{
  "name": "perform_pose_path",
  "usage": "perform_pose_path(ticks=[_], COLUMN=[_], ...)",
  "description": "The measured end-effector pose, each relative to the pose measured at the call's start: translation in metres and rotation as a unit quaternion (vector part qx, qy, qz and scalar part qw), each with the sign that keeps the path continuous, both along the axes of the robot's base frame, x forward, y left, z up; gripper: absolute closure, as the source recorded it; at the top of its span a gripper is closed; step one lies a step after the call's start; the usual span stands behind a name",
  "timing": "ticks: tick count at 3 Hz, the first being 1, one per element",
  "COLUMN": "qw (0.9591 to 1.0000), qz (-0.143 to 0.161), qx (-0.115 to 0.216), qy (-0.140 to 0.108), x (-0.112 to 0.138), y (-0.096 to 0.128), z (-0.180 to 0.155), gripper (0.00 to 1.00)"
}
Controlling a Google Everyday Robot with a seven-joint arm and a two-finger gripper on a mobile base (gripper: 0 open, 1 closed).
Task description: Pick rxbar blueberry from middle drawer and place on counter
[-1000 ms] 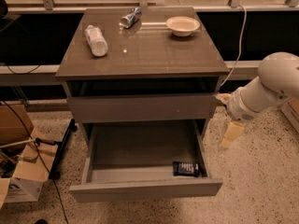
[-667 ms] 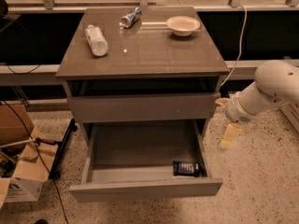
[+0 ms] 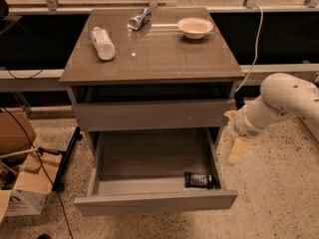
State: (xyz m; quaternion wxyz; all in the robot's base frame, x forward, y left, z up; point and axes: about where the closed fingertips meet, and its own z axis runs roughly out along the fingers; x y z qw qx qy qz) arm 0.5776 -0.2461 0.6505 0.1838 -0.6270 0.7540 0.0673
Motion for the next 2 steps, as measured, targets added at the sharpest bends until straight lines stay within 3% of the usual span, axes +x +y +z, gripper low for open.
perform_pose_path(ticks=[1,2], qw=[0.9998,0.9994], qz=[0.001,-0.004], qx=[0.017,0.031], qy=[0.008,0.017], x=[0.004,0.011], y=[0.002,-0.004], z=[-0.034,-0.074], gripper=[0.19,0.17])
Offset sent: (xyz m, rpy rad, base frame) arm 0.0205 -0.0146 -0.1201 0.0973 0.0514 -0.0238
